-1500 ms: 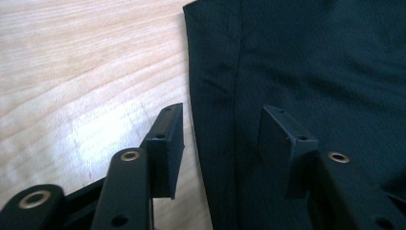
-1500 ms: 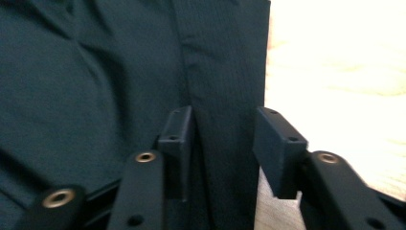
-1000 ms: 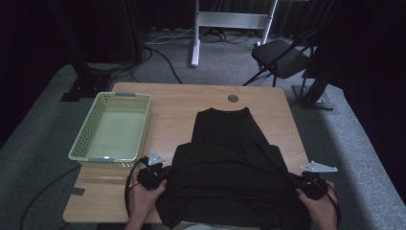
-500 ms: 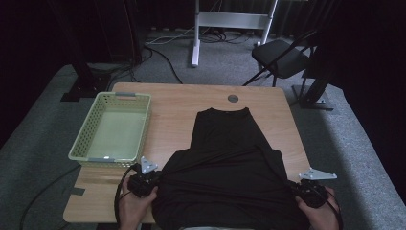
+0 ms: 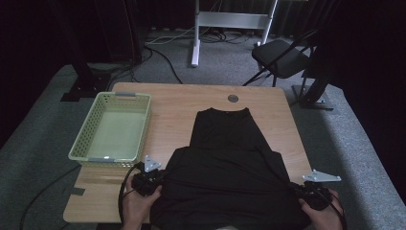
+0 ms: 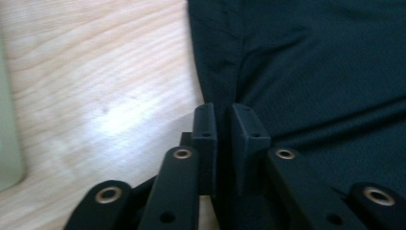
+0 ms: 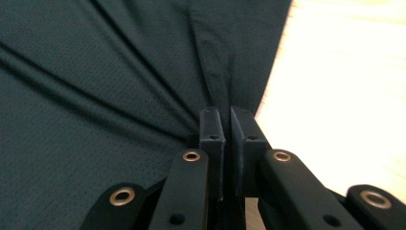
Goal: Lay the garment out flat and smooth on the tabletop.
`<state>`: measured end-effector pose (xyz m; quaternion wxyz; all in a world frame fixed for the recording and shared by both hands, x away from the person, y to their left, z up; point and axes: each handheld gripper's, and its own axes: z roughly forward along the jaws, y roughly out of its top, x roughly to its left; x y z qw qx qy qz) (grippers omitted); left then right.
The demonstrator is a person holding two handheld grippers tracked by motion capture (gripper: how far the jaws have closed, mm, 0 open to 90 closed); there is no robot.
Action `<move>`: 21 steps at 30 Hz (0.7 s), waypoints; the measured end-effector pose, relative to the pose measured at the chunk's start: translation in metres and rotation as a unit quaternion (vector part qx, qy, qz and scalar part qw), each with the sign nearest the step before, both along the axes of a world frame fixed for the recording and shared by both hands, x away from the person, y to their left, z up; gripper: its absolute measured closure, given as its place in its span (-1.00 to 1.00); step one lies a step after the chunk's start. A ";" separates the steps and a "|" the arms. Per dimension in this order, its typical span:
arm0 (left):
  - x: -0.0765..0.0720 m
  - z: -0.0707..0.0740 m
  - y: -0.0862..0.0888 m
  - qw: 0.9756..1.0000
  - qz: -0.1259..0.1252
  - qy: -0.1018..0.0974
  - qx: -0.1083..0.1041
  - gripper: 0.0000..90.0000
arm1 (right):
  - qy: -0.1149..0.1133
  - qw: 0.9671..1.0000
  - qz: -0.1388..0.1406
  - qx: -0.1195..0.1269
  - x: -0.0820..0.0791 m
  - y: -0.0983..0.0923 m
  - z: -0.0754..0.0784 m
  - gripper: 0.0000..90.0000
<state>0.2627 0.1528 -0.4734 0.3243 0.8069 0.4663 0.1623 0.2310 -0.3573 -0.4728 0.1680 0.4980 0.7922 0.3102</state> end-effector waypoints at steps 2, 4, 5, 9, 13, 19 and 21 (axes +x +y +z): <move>-0.002 0.001 -0.001 1.000 -0.006 0.004 0.001 0.73 | 0.001 1.000 -0.003 -0.001 -0.002 -0.003 0.000 0.88; -0.002 0.001 -0.002 1.000 -0.006 0.007 -0.002 0.61 | 0.004 1.000 -0.005 0.004 -0.002 -0.004 0.001 0.86; 0.000 0.001 -0.003 1.000 -0.005 0.006 -0.004 0.54 | 0.002 1.000 -0.004 0.006 -0.002 -0.004 0.001 0.83; 0.008 0.001 -0.011 1.000 -0.005 0.002 -0.008 0.36 | -0.022 1.000 -0.002 0.014 0.007 0.001 0.006 0.61; 0.017 0.002 -0.020 1.000 -0.009 -0.006 -0.007 0.28 | -0.038 0.999 0.008 0.013 0.024 0.009 0.008 0.49; 0.023 -0.001 -0.028 1.000 -0.009 -0.008 -0.001 0.28 | -0.029 0.999 0.015 0.006 0.046 0.019 0.000 0.48; 0.022 0.000 -0.027 1.000 -0.006 -0.009 0.004 0.37 | -0.024 1.000 0.018 -0.003 0.047 0.022 -0.003 0.49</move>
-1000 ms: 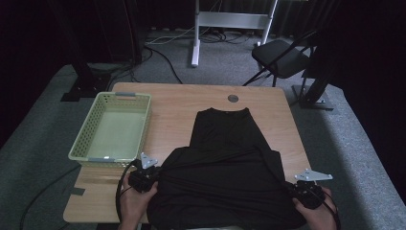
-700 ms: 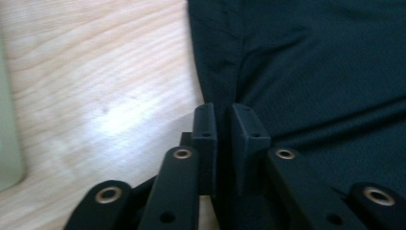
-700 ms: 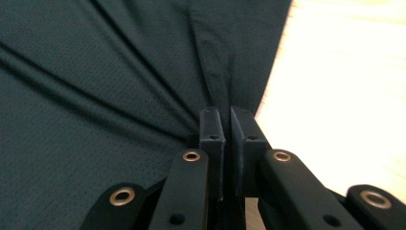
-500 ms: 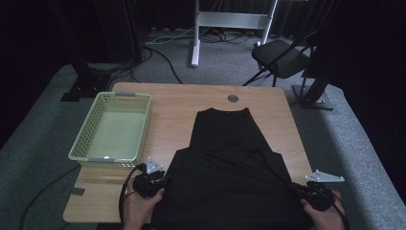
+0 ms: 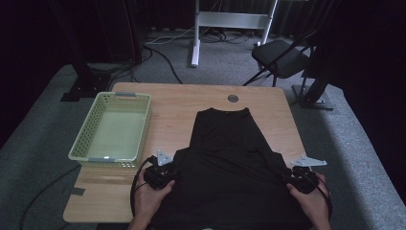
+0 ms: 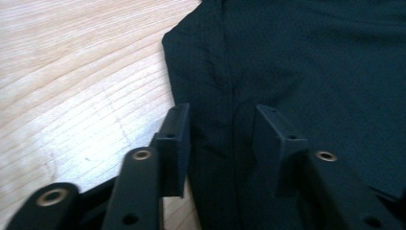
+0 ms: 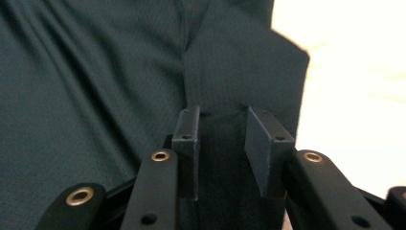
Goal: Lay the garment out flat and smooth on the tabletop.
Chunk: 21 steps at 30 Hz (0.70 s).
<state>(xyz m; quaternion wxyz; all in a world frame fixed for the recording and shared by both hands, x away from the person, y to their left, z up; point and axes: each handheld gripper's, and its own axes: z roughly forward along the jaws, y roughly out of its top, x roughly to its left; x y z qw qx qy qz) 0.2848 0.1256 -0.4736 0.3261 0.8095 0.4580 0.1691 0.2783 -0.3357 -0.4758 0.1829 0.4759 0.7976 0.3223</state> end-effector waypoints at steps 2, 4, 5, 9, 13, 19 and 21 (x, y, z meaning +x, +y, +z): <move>-0.002 0.000 0.001 1.000 0.002 0.003 0.001 0.50 | 0.000 1.000 0.001 0.003 -0.002 0.000 0.000 0.57; -0.005 0.000 0.003 1.000 0.002 0.003 0.003 0.60 | 0.003 1.000 0.002 0.002 -0.005 -0.001 0.001 0.65; -0.006 0.000 0.003 1.000 0.001 0.003 0.002 0.64 | 0.005 1.000 0.003 0.000 -0.006 -0.001 0.001 0.66; -0.017 0.000 0.010 1.000 0.001 0.005 -0.003 0.74 | 0.015 1.000 0.004 -0.002 -0.013 -0.006 0.003 0.66; -0.025 0.001 0.014 1.000 -0.003 0.009 0.001 0.75 | 0.022 1.000 0.007 0.006 -0.020 -0.011 0.003 0.68; -0.033 0.003 0.016 1.000 -0.012 0.019 0.001 0.71 | 0.038 0.999 0.008 0.006 -0.030 -0.017 0.005 0.69; -0.031 0.004 0.015 1.000 -0.013 0.018 -0.004 0.65 | 0.036 0.999 0.004 0.003 -0.030 -0.017 0.006 0.66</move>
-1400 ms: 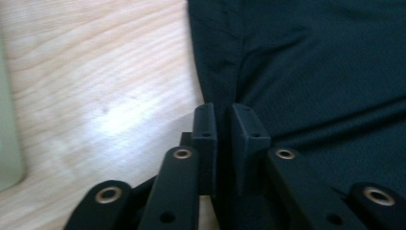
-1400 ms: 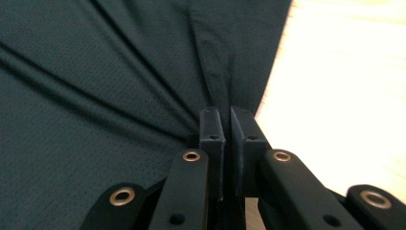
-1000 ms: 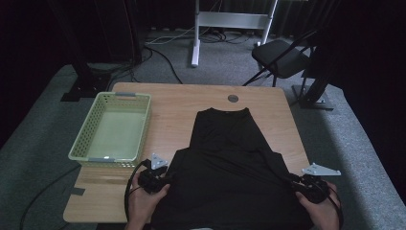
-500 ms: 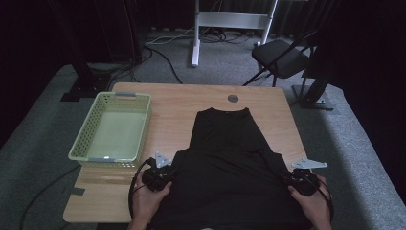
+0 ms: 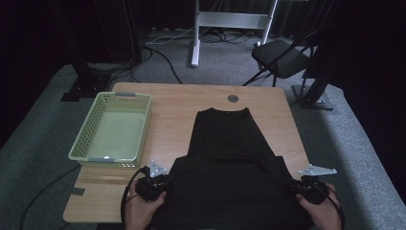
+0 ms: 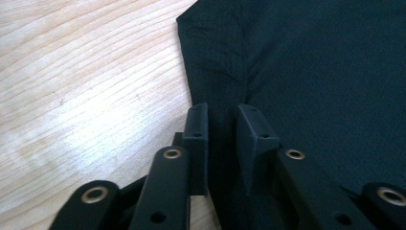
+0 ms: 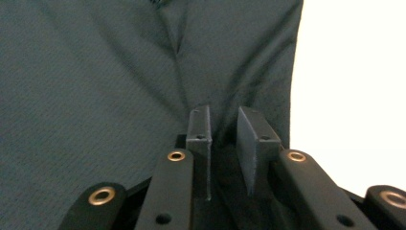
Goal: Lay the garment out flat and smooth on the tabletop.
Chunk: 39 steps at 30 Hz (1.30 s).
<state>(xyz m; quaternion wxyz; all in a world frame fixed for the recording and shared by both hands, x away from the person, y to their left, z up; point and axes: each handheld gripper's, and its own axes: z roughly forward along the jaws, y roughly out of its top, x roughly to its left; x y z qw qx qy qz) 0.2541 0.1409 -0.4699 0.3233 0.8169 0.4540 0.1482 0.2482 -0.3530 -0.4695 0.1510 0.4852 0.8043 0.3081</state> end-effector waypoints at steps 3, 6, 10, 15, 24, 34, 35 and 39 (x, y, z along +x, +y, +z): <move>0.009 0.004 -0.003 1.000 -0.001 -0.008 -0.007 0.55 | -0.016 1.000 -0.006 0.009 0.004 0.001 0.003 0.57; 0.022 0.007 -0.010 1.000 -0.002 -0.017 -0.014 0.45 | -0.040 0.999 -0.004 0.022 0.015 0.006 0.008 0.48; 0.045 0.008 -0.024 1.000 -0.013 -0.017 -0.019 0.41 | -0.053 0.998 0.001 0.032 0.040 0.016 0.011 0.45; 0.069 0.009 -0.037 0.999 -0.023 -0.020 -0.017 0.36 | -0.058 0.998 0.006 0.035 0.068 0.028 0.010 0.45; 0.109 0.005 -0.059 0.999 -0.034 0.004 -0.014 0.32 | -0.051 0.998 0.007 0.026 0.107 0.038 0.002 0.41; 0.140 0.001 -0.071 0.999 -0.032 0.014 0.004 0.34 | -0.039 0.999 0.014 0.025 0.129 0.043 -0.008 0.42; 0.140 0.001 -0.071 0.999 -0.032 0.014 0.004 0.34 | -0.039 0.999 0.014 0.025 0.129 0.043 -0.008 0.42; 0.147 0.001 -0.075 1.000 -0.026 0.006 0.014 0.34 | -0.040 0.999 0.015 0.017 0.139 0.044 -0.008 0.44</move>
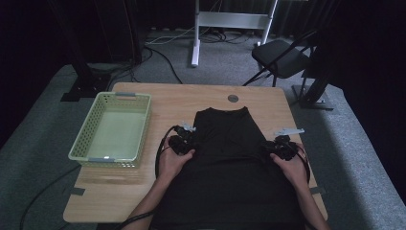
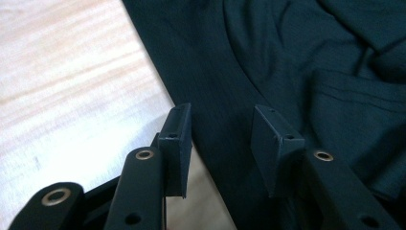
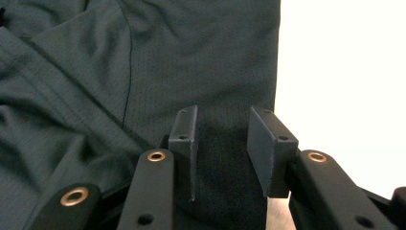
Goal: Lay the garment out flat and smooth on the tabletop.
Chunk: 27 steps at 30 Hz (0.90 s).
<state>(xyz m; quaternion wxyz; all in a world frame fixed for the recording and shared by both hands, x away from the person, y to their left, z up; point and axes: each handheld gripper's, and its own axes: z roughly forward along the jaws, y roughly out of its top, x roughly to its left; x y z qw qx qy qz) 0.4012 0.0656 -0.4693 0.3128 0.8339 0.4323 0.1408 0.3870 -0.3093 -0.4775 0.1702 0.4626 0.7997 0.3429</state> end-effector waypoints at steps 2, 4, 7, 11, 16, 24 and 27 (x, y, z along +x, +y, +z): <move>0.008 0.000 -0.002 1.000 0.006 -0.001 0.005 0.34 | -0.002 1.000 -0.002 -0.002 0.006 0.001 0.000 0.44; 0.013 0.001 -0.002 1.000 0.012 -0.001 0.006 0.34 | -0.003 1.000 -0.003 -0.007 0.014 0.003 0.000 0.44; 0.022 0.000 -0.003 1.000 0.021 -0.004 0.007 0.34 | -0.007 1.000 -0.006 -0.012 0.024 0.005 0.000 0.44; 0.037 0.001 -0.006 0.999 0.034 -0.003 0.011 0.34 | -0.005 1.000 -0.014 -0.015 0.038 0.007 0.001 0.44; 0.052 0.001 -0.007 0.999 0.048 -0.002 0.013 0.34 | -0.005 1.000 -0.021 -0.020 0.051 0.009 0.001 0.44; 0.061 0.001 -0.009 0.998 0.067 -0.002 0.012 0.33 | 0.001 0.999 -0.038 -0.028 0.057 0.013 0.003 0.36; 0.056 0.005 -0.012 0.999 0.054 -0.005 0.004 0.28 | 0.000 0.999 -0.037 -0.026 0.048 0.015 0.007 0.31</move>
